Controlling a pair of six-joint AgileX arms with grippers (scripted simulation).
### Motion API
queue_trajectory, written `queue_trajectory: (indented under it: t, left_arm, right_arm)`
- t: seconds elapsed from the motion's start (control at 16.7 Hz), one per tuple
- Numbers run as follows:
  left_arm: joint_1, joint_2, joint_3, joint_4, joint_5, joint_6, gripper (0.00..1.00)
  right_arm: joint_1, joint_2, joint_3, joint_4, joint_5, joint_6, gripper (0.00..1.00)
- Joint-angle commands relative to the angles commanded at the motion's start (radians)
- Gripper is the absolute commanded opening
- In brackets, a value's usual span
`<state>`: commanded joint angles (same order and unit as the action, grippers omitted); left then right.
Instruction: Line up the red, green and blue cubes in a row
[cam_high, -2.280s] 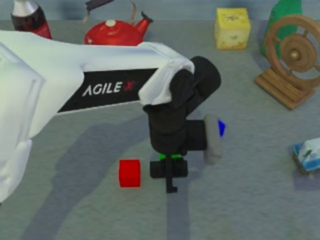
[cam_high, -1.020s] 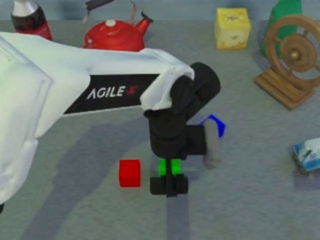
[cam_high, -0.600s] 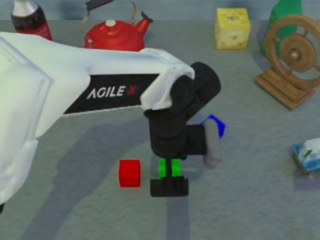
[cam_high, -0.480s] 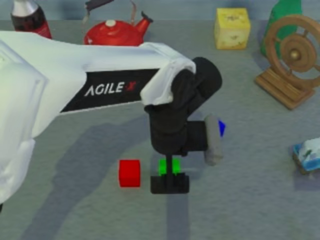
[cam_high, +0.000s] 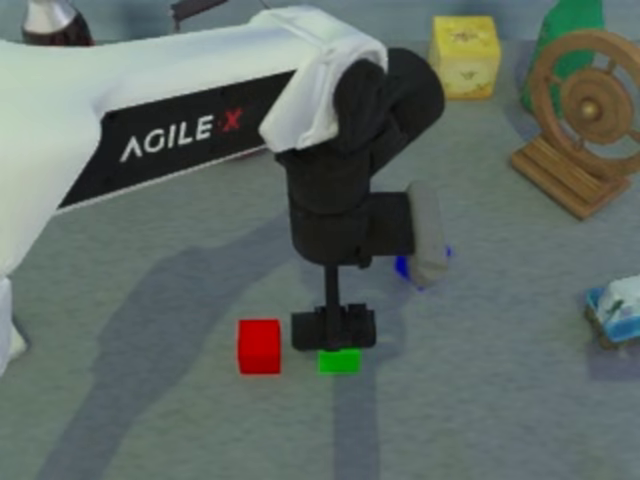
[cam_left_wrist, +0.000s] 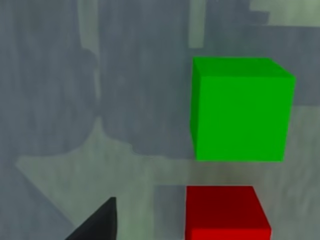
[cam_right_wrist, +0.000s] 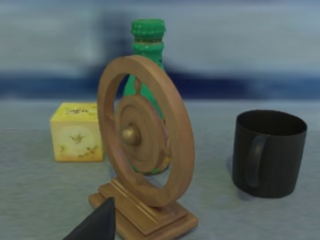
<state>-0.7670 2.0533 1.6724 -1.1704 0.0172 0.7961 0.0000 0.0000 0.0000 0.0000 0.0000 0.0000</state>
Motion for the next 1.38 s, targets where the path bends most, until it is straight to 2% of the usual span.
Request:
queue_trajectory:
  t: [0.3, 0.54, 0.84, 1.38]
  left_arm:
    - [0.011, -0.022, -0.028, 0.022, -0.002, -0.013, 1.0]
    - [0.099, -0.192, -0.184, 0.13, -0.011, -0.088, 1.0]
    - [0.264, -0.574, -0.508, 0.344, -0.02, -0.234, 1.0]
    - [0.581, -1.45, -1.199, 0.814, -0.02, -0.554, 1.0]
  right_arm:
    - [0.006, 0.03, 0.03, -0.018, 0.002, -0.003, 1.0]
    - [0.05, 0.218, 0.209, -0.129, 0.008, -0.02, 1.0]
    - [0.152, 0.655, 0.592, -0.379, 0.008, -0.058, 1.0]
    - [0.383, 1.643, 1.432, -0.933, -0.003, -0.145, 1.0]
